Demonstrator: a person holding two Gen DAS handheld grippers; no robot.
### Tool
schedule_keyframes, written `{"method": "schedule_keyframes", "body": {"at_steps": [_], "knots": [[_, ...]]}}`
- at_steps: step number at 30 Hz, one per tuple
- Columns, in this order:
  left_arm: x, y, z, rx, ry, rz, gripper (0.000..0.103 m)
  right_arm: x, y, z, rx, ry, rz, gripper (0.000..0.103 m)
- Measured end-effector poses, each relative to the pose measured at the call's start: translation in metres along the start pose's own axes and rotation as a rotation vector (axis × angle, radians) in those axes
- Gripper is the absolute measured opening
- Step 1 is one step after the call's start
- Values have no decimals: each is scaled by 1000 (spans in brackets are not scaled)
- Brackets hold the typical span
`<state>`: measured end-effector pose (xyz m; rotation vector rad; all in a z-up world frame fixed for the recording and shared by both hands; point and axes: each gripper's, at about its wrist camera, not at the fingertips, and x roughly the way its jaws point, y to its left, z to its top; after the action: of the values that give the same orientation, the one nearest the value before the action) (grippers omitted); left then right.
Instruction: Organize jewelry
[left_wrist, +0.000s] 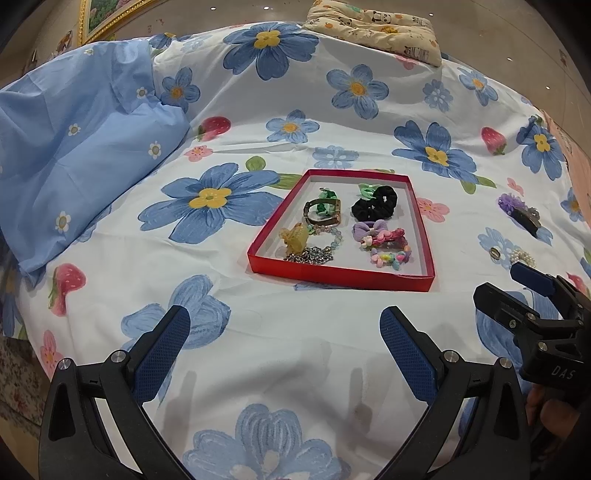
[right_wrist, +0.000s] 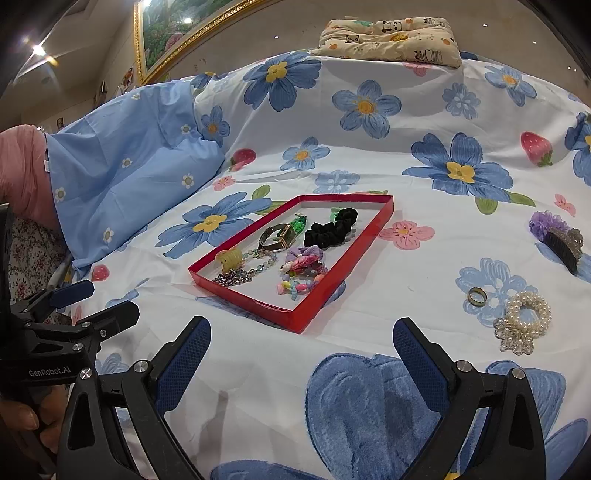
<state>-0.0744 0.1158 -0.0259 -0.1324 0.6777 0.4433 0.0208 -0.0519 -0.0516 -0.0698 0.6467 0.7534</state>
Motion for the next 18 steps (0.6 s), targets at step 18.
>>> {"method": "schedule_keyframes", "body": {"at_steps": [18], "knots": [[2, 0, -1, 7, -2, 2, 103, -2, 4, 2, -4, -5, 4, 100]]}}
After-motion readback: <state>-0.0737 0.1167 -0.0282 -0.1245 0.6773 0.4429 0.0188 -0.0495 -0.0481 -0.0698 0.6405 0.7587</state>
